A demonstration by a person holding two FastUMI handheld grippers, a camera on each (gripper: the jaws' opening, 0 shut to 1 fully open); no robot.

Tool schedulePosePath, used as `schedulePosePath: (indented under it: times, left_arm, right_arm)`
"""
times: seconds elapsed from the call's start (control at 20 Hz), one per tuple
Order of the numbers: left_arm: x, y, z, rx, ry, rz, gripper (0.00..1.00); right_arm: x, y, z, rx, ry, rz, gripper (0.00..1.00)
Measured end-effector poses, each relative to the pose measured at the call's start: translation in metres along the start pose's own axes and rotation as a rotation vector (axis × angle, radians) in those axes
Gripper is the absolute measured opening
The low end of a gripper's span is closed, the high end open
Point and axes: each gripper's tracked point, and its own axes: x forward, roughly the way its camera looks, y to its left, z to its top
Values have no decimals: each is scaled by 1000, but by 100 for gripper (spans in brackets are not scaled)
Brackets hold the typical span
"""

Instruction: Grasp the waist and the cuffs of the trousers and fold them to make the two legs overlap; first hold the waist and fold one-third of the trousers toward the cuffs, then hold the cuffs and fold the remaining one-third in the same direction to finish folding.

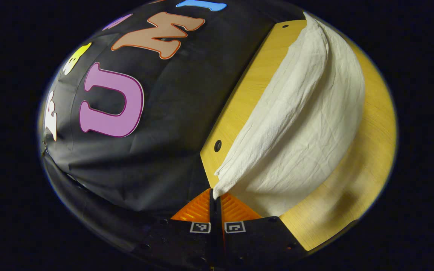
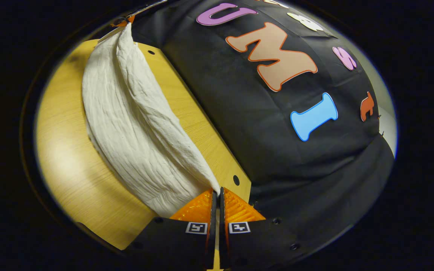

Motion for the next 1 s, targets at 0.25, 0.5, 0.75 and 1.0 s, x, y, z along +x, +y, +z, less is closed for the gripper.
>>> schedulePosePath:
  times: [0.25, 0.5, 0.75, 1.0]
  left_arm:
    - [47, 21, 20, -72, -22, 35, 0]
    - [98, 19, 35, -85, -50, 41, 0]
    - [147, 9, 48, -111, -93, 33, 0]
    - [164, -11, 55, -262, -166, -32, 95]
  right_arm:
    - [44, -6, 18, 60, 28, -41, 7]
    - [88, 11, 15, 87, 95, -27, 5]
    - [127, 43, -1, 142, 199, 22, 8]
    - [120, 62, -4, 396, 283, 42, 98]
